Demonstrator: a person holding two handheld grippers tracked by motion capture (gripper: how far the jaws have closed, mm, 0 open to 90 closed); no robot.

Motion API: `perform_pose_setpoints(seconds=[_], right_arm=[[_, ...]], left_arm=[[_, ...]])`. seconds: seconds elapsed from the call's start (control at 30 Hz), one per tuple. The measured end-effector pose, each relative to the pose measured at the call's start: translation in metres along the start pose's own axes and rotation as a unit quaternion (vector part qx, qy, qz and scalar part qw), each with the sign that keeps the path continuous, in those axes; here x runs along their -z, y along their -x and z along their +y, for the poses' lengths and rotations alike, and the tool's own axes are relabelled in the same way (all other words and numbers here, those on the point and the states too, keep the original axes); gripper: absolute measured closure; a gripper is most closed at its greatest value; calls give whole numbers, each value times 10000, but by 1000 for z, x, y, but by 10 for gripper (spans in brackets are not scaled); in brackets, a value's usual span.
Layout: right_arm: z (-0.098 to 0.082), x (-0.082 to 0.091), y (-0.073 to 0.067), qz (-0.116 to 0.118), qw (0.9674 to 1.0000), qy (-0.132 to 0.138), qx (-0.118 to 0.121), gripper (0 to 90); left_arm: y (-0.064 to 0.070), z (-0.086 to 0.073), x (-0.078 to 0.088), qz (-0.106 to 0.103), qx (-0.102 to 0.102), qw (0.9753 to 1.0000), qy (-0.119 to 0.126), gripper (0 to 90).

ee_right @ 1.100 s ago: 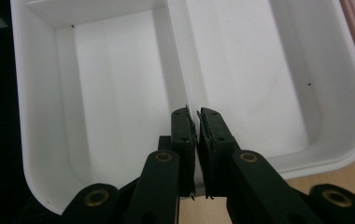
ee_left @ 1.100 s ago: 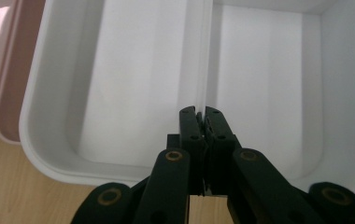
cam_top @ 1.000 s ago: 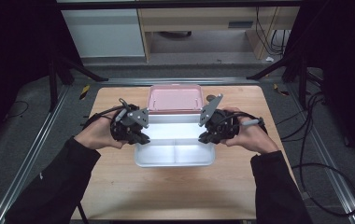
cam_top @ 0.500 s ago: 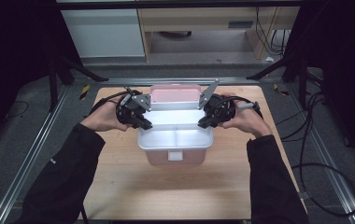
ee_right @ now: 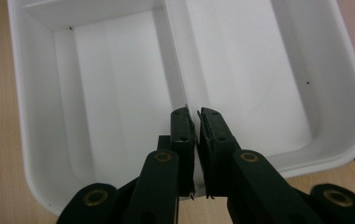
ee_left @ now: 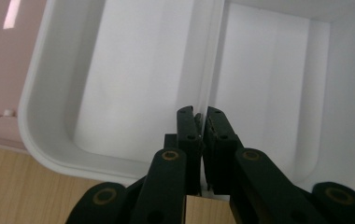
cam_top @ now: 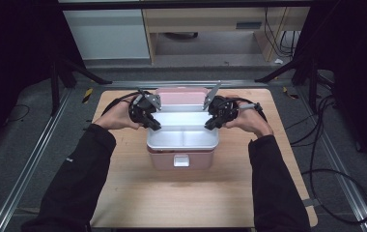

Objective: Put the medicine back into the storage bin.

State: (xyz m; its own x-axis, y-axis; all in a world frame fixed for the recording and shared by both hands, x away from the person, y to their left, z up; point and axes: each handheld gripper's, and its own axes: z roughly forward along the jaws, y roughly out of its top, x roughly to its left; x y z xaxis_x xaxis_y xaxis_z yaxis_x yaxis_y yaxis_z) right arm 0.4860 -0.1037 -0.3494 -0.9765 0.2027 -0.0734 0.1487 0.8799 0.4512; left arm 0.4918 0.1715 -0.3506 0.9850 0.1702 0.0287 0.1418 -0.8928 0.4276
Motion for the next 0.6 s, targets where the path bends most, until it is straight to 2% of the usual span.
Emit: perform_pose_setpoints(seconds=[0.13,0.37,0.47,0.6], right_arm=[[1,-6,0,23,10000,-16,-18,848],[-3,-19,-3,80,9999,-68,-49,848],[-2,-22,-6,27,9998,-181,-43,845],[-6,-29,-8,96,9998,-120,-111,840]], left_arm=[[-2,-3,-4,-27,53,9999,-98,852],[1,-4,-14,-51,6,9996,-267,853],[2,-7,-15,-76,26,9997,-220,851],[3,-12,-21,-188,133,9995,-222,851]])
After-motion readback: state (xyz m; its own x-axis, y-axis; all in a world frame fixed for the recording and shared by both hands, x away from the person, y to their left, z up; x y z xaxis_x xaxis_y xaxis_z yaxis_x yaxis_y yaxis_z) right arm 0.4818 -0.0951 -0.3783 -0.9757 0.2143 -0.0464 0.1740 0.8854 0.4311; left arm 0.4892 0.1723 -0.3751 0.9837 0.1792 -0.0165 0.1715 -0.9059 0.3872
